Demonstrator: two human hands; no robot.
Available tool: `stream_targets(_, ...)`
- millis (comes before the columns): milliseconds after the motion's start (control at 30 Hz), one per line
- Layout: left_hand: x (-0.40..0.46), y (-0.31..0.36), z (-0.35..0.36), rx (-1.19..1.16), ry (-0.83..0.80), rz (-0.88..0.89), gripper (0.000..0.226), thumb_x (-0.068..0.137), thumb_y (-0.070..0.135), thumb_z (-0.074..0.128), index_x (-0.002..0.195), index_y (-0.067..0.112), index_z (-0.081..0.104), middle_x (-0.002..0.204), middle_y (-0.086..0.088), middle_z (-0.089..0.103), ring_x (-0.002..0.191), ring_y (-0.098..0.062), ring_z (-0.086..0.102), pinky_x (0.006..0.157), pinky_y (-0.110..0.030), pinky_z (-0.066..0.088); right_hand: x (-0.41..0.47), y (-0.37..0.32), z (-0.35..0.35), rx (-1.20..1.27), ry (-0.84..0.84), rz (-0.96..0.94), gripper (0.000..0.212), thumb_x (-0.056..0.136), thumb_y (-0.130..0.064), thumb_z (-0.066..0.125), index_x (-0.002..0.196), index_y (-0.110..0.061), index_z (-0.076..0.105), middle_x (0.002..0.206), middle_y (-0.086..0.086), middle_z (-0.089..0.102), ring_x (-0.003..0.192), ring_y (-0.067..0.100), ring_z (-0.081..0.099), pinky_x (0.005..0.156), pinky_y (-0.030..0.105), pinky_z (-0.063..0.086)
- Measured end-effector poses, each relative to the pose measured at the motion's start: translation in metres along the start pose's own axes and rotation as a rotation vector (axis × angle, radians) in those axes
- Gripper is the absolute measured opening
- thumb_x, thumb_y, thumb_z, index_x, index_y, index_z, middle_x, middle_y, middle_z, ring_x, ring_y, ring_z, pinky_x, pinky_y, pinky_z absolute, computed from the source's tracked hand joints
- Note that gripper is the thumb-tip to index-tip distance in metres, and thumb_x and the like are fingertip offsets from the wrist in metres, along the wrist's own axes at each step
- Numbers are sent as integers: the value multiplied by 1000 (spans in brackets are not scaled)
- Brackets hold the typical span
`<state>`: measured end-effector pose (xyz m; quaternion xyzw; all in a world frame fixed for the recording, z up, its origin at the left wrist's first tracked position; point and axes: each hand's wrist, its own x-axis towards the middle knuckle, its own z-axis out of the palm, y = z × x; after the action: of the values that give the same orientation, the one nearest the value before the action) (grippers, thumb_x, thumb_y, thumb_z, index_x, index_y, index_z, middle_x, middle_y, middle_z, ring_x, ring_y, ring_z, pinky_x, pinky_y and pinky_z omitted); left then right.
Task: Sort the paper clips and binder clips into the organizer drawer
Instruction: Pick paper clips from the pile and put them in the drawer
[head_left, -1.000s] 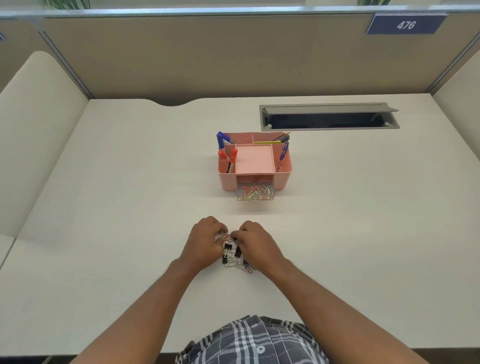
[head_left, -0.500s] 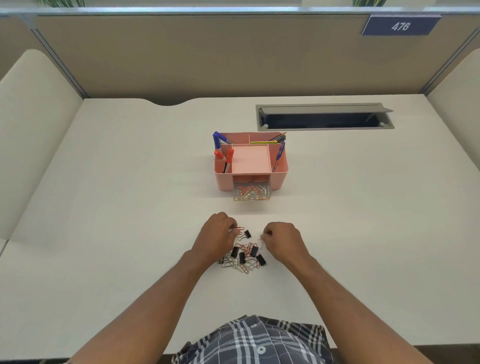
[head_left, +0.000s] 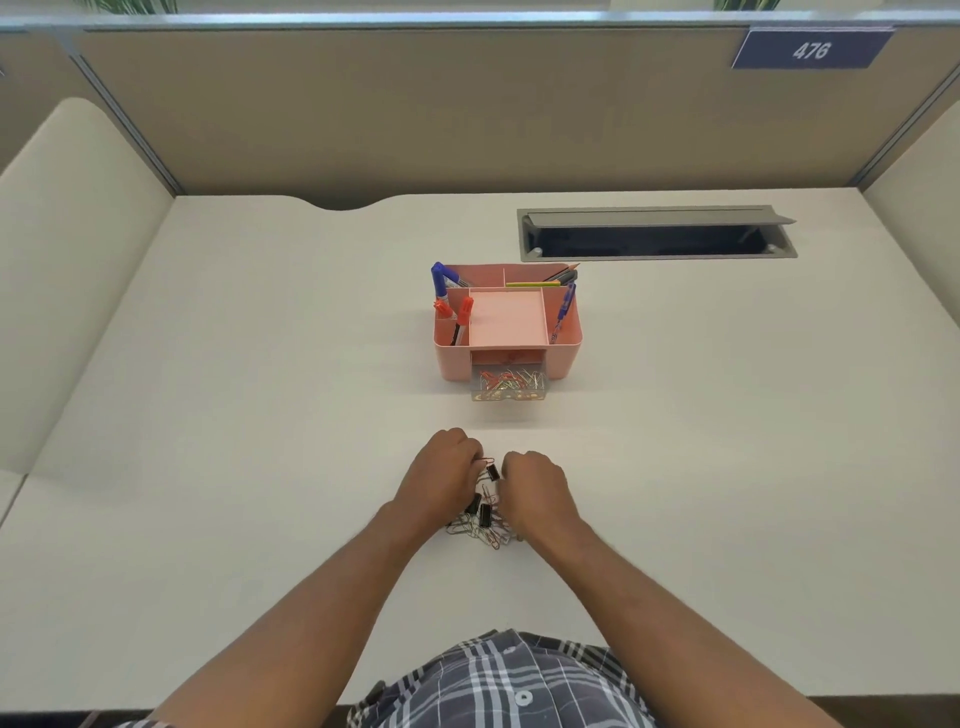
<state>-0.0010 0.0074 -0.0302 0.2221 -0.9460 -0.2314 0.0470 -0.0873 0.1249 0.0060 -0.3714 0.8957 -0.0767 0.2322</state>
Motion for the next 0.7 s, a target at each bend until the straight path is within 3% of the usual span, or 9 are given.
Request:
stream_targets(100, -2, -1, 0, 7, 13, 18, 14, 95, 21, 55, 94, 12, 65, 91, -4, 60, 89, -23, 53, 78, -32, 44, 4, 9, 0, 61, 18, 19, 12, 86, -11, 52, 86, -9, 64, 90, 10, 68, 82, 30, 61, 71, 36, 49)
stream_targets(300, -4, 1, 1, 38, 50, 65, 17, 96, 18, 51, 90, 10, 65, 87, -5, 60, 84, -23, 53, 77, -34, 46, 6, 28, -10, 162, 66, 69, 20, 90, -12, 51, 92, -12, 70, 94, 7, 72, 90, 27, 64, 76, 34, 51)
stream_targets(433, -6, 5, -4, 116, 83, 122, 12, 88, 9, 64, 76, 11, 64, 72, -4, 59, 70, -22, 54, 66, -36, 50, 4, 29, -17, 123, 17, 103, 21, 88, -29, 58, 86, -10, 67, 87, 8, 71, 85, 29, 64, 76, 35, 52)
stream_targets(533, -6, 8, -6, 159, 76, 142, 17, 79, 3, 74, 69, 11, 62, 65, -2, 57, 62, -21, 53, 57, -35, 51, 1, 22, -11, 66, -4, 46, 24, 89, -31, 60, 97, -9, 66, 97, 10, 67, 92, 31, 62, 79, 36, 51)
stream_targets(700, -3, 1, 0, -46, 77, -45, 14, 96, 11, 52, 87, 8, 62, 85, -8, 60, 81, -26, 55, 74, -36, 46, -2, 8, 8, 94, 71, -29, 31, 89, -39, 60, 104, -11, 64, 106, 10, 57, 98, 29, 56, 80, 38, 48)
